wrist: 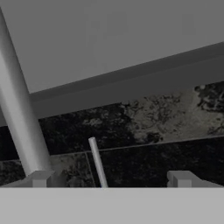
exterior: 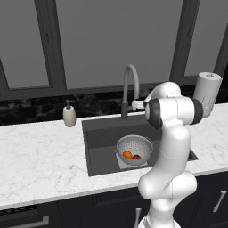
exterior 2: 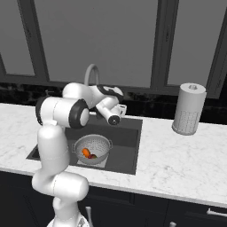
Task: Put the colander in the sink, put the mango, orange in the colander, and turn on the sink faucet and pour water over the colander.
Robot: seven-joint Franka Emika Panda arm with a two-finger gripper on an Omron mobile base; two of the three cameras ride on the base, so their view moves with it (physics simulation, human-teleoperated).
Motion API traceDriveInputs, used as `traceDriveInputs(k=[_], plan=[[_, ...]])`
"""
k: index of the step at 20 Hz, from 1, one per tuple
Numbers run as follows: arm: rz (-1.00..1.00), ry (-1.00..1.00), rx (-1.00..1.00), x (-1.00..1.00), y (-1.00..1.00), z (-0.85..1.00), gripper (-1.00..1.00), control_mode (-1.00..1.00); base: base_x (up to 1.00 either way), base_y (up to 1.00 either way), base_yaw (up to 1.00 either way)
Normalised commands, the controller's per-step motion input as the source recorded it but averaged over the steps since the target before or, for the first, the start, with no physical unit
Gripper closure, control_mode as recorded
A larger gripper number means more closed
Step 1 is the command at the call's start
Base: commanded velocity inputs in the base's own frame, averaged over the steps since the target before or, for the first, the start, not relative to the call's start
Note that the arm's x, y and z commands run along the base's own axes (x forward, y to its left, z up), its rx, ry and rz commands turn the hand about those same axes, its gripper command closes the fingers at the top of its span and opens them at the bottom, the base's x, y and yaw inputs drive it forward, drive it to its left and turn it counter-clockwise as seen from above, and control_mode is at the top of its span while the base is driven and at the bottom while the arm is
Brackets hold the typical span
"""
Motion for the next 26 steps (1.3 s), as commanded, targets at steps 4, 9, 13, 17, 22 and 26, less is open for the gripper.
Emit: traceDriveInputs(k=[4, 9, 13, 17, 22, 26], plan=[[-0.01, 0.00, 0.00, 0.18, 0.00, 0.00, -1.00, -1.00, 0.00, 0.00, 0.00], [0.00, 0.00, 0.00, 0.17, 0.00, 0.00, -1.00, -1.00, 0.00, 0.00, 0.00], [0.00, 0.00, 0.00, 0.19, 0.00, 0.00, -1.00, -1.00, 0.00, 0.00, 0.00], [0.00, 0.00, 0.00, 0.25, 0.00, -0.07, -1.00, -1.00, 0.00, 0.00, 0.00], [0.00, 0.00, 0.00, 0.08, 0.00, -0.13, -1.00, -1.00, 0.00, 0.00, 0.00], [0.00, 0.00, 0.00, 0.00, 0.00, -0.08, -1.00, -1.00, 0.00, 0.00, 0.00]])
